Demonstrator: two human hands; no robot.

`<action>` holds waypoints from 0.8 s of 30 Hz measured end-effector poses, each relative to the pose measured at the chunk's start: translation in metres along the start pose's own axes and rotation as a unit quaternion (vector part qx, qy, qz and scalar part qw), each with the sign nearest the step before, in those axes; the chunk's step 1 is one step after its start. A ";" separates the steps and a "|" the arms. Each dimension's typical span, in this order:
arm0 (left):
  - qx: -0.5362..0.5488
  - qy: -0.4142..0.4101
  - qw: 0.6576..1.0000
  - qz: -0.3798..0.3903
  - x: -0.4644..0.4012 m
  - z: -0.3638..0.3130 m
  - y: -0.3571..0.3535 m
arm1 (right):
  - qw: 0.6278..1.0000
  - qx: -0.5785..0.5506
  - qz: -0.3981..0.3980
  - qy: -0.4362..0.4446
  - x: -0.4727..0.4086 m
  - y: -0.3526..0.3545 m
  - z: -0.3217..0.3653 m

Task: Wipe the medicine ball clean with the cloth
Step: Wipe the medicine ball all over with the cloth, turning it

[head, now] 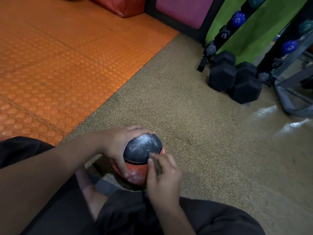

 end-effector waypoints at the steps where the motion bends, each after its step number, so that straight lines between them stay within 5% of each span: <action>1: 0.001 0.000 1.000 0.003 -0.001 0.001 -0.001 | 1.000 -0.002 0.013 0.023 0.006 -0.001 0.009; 7: -0.010 -0.009 1.000 -0.009 -0.006 0.002 -0.001 | 0.996 0.029 -0.033 -0.082 -0.054 0.004 -0.026; 15: 0.020 -0.046 0.999 0.014 -0.001 0.001 -0.001 | 0.999 0.027 0.009 0.017 0.001 -0.001 0.011; 20: 0.026 -0.036 0.999 0.007 0.003 0.000 0.001 | 0.993 0.043 -0.033 -0.107 -0.054 0.004 -0.037; 24: 0.012 -0.047 0.999 0.012 0.008 0.001 0.002 | 0.999 0.025 -0.032 -0.027 -0.008 0.000 0.002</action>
Point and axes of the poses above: each hand's wrist, its own x-axis away from the middle knuckle, its own y-axis out of the back of the hand, z = x × y, the point moved 8 cm from there along -x, towards the middle knuckle, and after that the axes turned 2 degrees about -y, right-handed, at the moved point
